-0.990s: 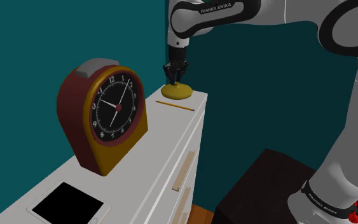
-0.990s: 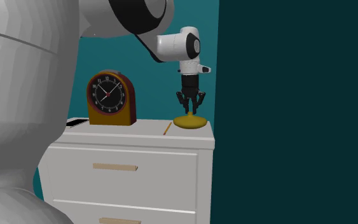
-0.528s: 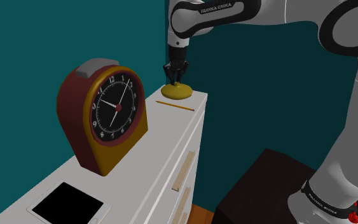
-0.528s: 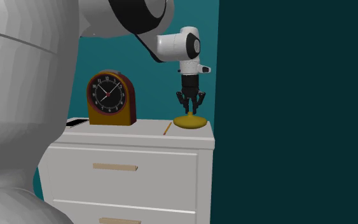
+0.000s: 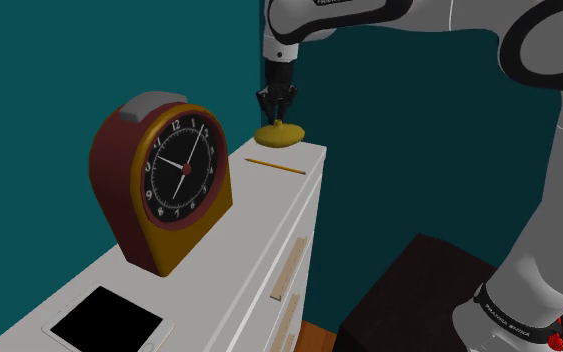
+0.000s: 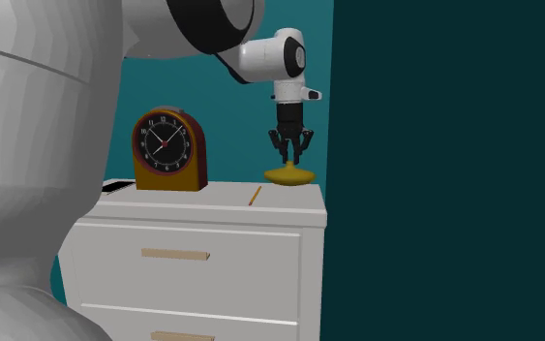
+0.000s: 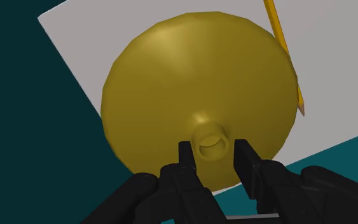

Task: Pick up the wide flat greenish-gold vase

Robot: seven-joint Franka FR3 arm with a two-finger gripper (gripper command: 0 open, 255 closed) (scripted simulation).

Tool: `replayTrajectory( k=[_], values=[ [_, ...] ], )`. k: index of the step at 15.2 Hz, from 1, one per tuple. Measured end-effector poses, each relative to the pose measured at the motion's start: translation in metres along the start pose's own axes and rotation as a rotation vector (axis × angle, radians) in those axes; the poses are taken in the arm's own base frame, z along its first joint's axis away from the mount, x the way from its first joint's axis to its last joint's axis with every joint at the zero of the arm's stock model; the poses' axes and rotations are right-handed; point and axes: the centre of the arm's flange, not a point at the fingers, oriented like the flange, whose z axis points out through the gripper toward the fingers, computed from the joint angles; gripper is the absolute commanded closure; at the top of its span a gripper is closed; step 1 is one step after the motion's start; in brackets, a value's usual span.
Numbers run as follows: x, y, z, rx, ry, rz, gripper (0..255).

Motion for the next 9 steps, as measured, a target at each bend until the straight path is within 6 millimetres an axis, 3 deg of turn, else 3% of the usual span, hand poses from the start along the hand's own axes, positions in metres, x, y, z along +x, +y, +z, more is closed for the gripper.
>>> replayTrajectory(
  k=[9],
  values=[
    [0.001, -0.001, -0.047, 0.0, 0.0, 0.0, 255]
  ],
)
